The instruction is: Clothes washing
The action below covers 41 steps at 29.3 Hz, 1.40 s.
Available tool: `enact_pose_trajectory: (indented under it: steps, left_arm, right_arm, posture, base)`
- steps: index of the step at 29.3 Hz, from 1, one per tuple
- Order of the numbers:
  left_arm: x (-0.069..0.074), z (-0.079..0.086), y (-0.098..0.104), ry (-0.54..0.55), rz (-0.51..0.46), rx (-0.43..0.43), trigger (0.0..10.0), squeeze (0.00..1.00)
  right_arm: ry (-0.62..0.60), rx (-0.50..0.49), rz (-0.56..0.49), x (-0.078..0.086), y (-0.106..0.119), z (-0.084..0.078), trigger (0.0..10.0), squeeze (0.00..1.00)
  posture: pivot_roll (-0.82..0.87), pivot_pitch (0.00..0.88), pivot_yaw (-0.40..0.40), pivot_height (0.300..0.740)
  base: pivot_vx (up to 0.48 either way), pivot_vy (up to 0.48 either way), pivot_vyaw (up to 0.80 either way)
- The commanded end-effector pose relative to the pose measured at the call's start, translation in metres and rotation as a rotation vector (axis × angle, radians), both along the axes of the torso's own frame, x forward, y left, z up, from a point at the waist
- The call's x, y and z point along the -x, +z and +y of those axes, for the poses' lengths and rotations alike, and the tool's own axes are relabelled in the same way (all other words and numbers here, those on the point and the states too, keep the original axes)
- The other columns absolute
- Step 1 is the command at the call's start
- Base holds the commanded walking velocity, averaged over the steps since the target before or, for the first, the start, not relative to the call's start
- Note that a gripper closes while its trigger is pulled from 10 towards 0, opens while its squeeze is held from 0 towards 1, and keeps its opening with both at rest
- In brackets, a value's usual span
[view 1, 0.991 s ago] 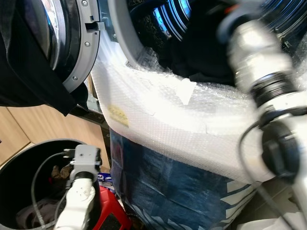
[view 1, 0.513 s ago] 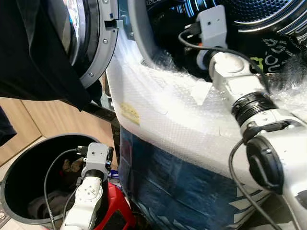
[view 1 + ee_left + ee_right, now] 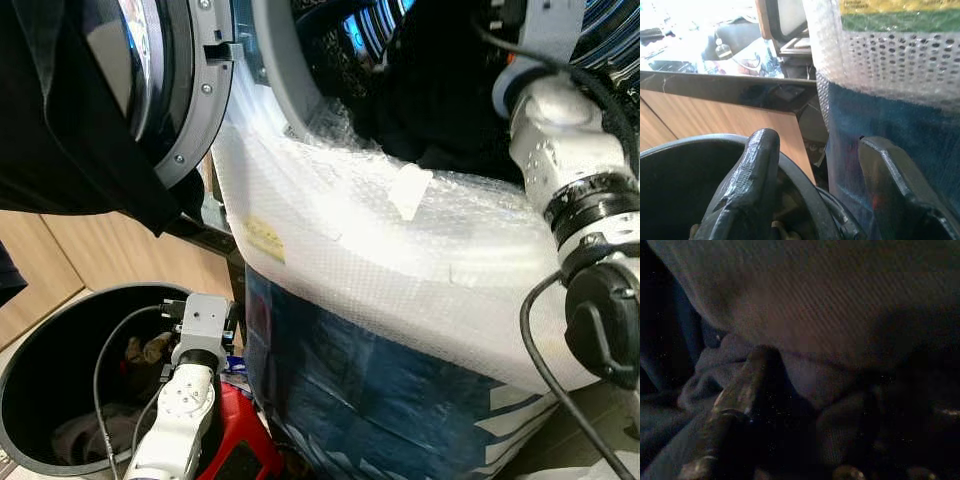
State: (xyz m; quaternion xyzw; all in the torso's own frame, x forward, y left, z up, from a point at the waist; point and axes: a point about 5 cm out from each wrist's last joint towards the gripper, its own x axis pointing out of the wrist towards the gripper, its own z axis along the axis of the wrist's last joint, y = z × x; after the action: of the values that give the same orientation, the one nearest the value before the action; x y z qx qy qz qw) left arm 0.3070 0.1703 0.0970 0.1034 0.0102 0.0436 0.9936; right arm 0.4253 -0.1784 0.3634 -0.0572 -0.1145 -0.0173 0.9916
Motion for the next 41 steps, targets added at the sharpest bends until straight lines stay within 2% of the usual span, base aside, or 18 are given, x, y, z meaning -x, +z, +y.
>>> enact_pose_trajectory:
  steps: [1, 8, 12, 13, 16, 23, 25, 26, 27, 28, 33, 36, 37, 39, 40, 41]
  left_arm:
    - [0.0, 0.0, 0.004, -0.014, -0.009, -0.016, 10.0, 0.0]
    - [0.001, 0.0, 0.006, -0.023, -0.007, -0.02, 10.0, 0.0]
    - [0.0, -0.001, 0.007, -0.033, -0.007, -0.025, 10.0, 0.0]
    - [0.001, -0.001, 0.008, -0.037, -0.006, -0.025, 10.0, 0.0]
    - [0.001, -0.002, 0.008, -0.044, -0.004, -0.026, 10.0, 0.0]
    - [-0.001, -0.003, 0.008, -0.059, 0.002, -0.037, 10.0, 0.0]
    - [0.0, -0.003, 0.008, -0.06, 0.003, -0.036, 10.0, 0.0]
    - [0.0, -0.004, 0.008, -0.063, 0.004, -0.039, 10.0, 0.0]
    - [0.0, -0.004, 0.008, -0.065, 0.006, -0.041, 10.0, 0.0]
    - [0.0, -0.004, 0.008, -0.067, 0.005, -0.044, 10.0, 0.0]
    - [0.0, -0.004, 0.009, -0.067, 0.004, -0.045, 10.0, 0.0]
    - [0.0, -0.004, 0.009, -0.068, 0.004, -0.043, 10.0, 0.0]
    - [0.0, -0.004, 0.009, -0.068, 0.004, -0.043, 10.0, 0.0]
    - [-0.001, -0.006, 0.009, -0.075, 0.004, -0.041, 10.0, 0.0]
    - [-0.001, -0.006, 0.009, -0.075, 0.004, -0.041, 10.0, 0.0]
    - [-0.001, -0.007, 0.009, -0.077, 0.003, -0.04, 10.0, 0.0]
  right_arm:
    - [0.012, -0.03, 0.018, -0.001, -0.006, -0.002, 10.0, 1.0]
    - [0.08, -0.053, -0.006, 0.0, -0.014, -0.004, 10.0, 1.0]
    - [0.066, -0.043, -0.02, 0.002, -0.017, -0.014, 10.0, 1.0]
    - [0.059, -0.056, -0.043, 0.004, -0.014, -0.021, 10.0, 1.0]
    - [0.058, -0.075, -0.068, 0.007, -0.01, -0.029, 10.0, 1.0]
    - [0.106, -0.077, -0.108, 0.016, -0.004, -0.034, 10.0, 1.0]
    - [0.139, -0.102, -0.144, 0.024, 0.001, -0.034, 10.0, 1.0]
    - [0.165, -0.124, -0.15, 0.028, 0.001, -0.032, 10.0, 0.68]
    - [0.184, -0.137, -0.153, 0.03, 0.001, -0.031, 10.0, 0.68]
    - [0.199, -0.146, -0.164, 0.034, 0.002, -0.029, 10.0, 0.0]
    - [0.224, -0.155, -0.183, 0.043, 0.001, -0.026, 10.0, 0.0]
    - [0.284, -0.199, -0.239, 0.063, 0.01, -0.027, 10.0, 0.0]
    - [0.284, -0.199, -0.239, 0.063, 0.01, -0.027, 10.0, 0.0]
    - [0.402, -0.23, -0.32, 0.08, 0.025, -0.022, 10.0, 0.0]
    - [0.402, -0.23, -0.32, 0.08, 0.025, -0.022, 10.0, 0.0]
    - [0.452, -0.223, -0.349, 0.086, 0.029, -0.018, 10.0, 0.0]
  posture:
    - [0.03, 0.001, 0.02, 0.74]
    - [0.01, 0.018, 0.034, 0.74]
    - [0.0, 0.026, 0.042, 0.74]
    - [0.0, 0.027, 0.048, 0.74]
    - [-0.01, 0.03, 0.051, 0.74]
    - [-0.02, 0.038, 0.057, 0.74]
    - [-0.02, 0.041, 0.058, 0.74]
    - [-0.03, 0.041, 0.058, 0.74]
    - [-0.03, 0.041, 0.058, 0.74]
    - [-0.03, 0.043, 0.057, 0.74]
    - [-0.02, 0.043, 0.058, 0.74]
    - [-0.04, 0.046, 0.059, 0.74]
    - [-0.04, 0.046, 0.059, 0.74]
    - [-0.04, 0.043, 0.057, 0.74]
    - [-0.04, 0.043, 0.057, 0.74]
    - [-0.04, 0.042, 0.056, 0.74]
  base:
    - [0.0, 0.0, 0.0]
    - [0.0, 0.0, 0.0]
    - [0.0, 0.0, 0.0]
    - [0.0, 0.0, 0.0]
    - [0.0, 0.0, 0.0]
    - [0.0, 0.0, 0.0]
    - [0.0, 0.0, 0.0]
    - [0.0, 0.0, 0.0]
    - [0.0, 0.0, 0.0]
    - [0.0, 0.0, 0.0]
    - [0.0, 0.0, 0.0]
    - [0.0, 0.0, 0.0]
    - [0.0, 0.0, 0.0]
    - [0.0, 0.0, 0.0]
    - [0.0, 0.0, 0.0]
    - [0.0, 0.0, 0.0]
